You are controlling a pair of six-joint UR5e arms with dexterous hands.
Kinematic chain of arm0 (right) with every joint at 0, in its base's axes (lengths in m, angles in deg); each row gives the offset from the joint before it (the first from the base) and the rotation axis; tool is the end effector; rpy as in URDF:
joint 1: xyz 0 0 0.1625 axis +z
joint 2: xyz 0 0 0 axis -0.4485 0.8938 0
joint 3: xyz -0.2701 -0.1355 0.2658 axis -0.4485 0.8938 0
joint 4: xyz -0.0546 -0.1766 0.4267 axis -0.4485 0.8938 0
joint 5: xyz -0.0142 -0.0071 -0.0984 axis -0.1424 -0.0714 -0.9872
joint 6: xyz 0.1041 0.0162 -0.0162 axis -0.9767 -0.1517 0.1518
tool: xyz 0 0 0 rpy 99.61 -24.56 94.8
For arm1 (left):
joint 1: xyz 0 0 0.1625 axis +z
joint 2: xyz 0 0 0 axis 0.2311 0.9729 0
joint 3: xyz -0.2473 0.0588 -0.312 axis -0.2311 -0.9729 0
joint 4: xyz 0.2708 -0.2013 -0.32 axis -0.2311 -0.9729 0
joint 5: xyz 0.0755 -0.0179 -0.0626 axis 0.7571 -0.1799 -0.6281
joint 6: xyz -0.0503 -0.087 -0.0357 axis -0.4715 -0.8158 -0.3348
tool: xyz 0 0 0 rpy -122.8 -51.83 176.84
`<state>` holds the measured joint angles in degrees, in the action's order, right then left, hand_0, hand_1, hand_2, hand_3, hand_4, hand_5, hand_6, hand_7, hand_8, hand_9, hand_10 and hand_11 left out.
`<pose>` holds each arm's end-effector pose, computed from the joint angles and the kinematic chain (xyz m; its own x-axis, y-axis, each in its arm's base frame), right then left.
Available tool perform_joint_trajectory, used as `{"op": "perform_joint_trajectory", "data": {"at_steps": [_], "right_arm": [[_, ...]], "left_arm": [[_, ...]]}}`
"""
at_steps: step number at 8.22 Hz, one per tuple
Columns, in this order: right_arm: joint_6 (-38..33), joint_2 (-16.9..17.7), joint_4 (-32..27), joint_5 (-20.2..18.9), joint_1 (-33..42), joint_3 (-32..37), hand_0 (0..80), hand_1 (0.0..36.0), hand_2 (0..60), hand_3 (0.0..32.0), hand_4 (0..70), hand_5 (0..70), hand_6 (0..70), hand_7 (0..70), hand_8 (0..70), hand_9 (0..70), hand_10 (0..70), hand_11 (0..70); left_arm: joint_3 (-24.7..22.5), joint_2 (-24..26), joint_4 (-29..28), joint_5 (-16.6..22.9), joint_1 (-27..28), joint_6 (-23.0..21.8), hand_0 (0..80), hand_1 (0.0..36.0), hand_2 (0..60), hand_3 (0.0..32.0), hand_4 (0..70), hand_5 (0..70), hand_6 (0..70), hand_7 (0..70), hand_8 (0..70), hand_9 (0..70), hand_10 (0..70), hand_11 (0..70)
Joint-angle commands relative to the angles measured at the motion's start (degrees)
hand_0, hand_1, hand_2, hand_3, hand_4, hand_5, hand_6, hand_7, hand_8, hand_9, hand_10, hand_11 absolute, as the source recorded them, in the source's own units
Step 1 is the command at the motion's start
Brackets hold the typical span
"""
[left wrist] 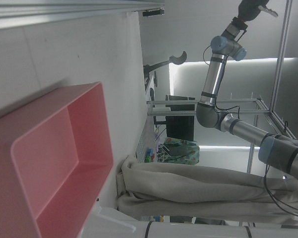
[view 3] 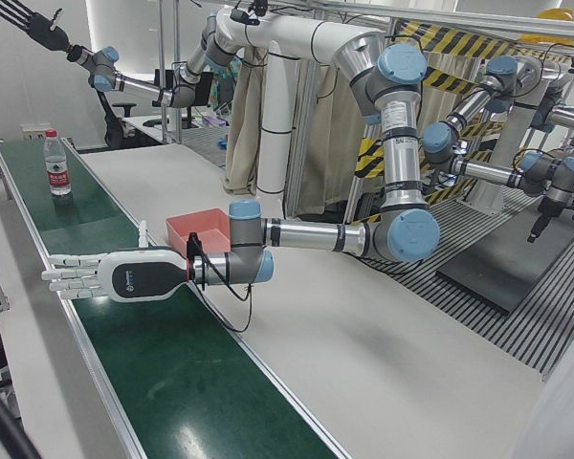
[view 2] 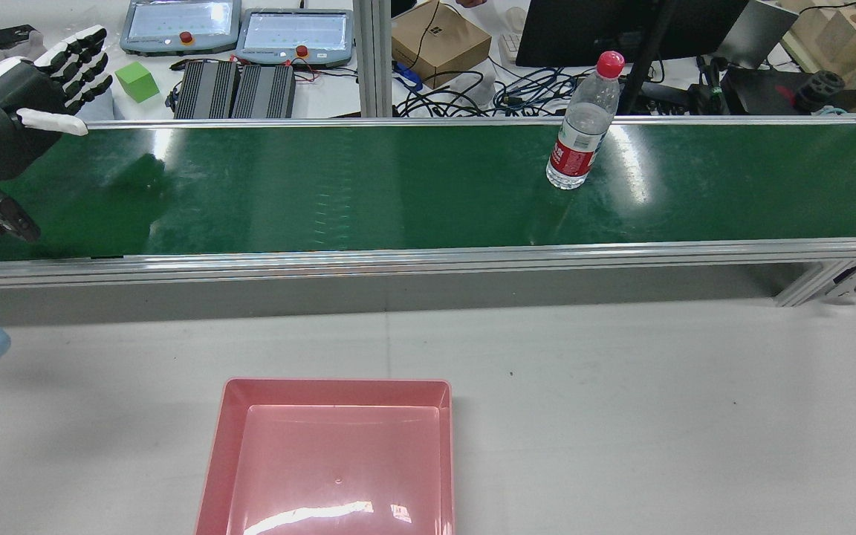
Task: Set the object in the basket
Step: 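Move the left hand forward over the conveyor toward the approaching bottle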
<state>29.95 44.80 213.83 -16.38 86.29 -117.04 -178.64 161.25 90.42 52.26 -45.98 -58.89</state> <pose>0.3642 -0.5128 0.6072 -0.9051 -0.4245 0.0244 -0.2267 0.4333 -0.8723 0.2085 -0.6574 0.4075 -0.9504 -0.2353 -0.2032 0.1116 0.3518 -0.9294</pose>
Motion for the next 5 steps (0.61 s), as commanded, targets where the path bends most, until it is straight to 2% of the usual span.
{"op": "perform_joint_trajectory", "data": {"at_steps": [1, 5], "right_arm": [[0.0, 0.0, 0.0, 0.0, 0.0, 0.0, 0.0, 0.0, 0.0, 0.0, 0.0, 0.0, 0.0, 0.0, 0.0, 0.0, 0.0, 0.0], [0.0, 0.0, 0.0, 0.0, 0.0, 0.0, 0.0, 0.0, 0.0, 0.0, 0.0, 0.0, 0.0, 0.0, 0.0, 0.0, 0.0, 0.0]], "left_arm": [[-1.1, 0.3, -0.1, -0.1, 2.0, 0.1, 51.7, 7.5, 0.0, 0.8, 0.0, 12.6, 0.9, 0.0, 3.8, 1.2, 3.1, 6.0], [-1.0, 1.0, -0.1, 0.0, 2.1, 0.2, 51.4, 7.7, 0.0, 0.2, 0.0, 13.0, 1.0, 0.0, 4.2, 2.1, 3.0, 5.9]]}}
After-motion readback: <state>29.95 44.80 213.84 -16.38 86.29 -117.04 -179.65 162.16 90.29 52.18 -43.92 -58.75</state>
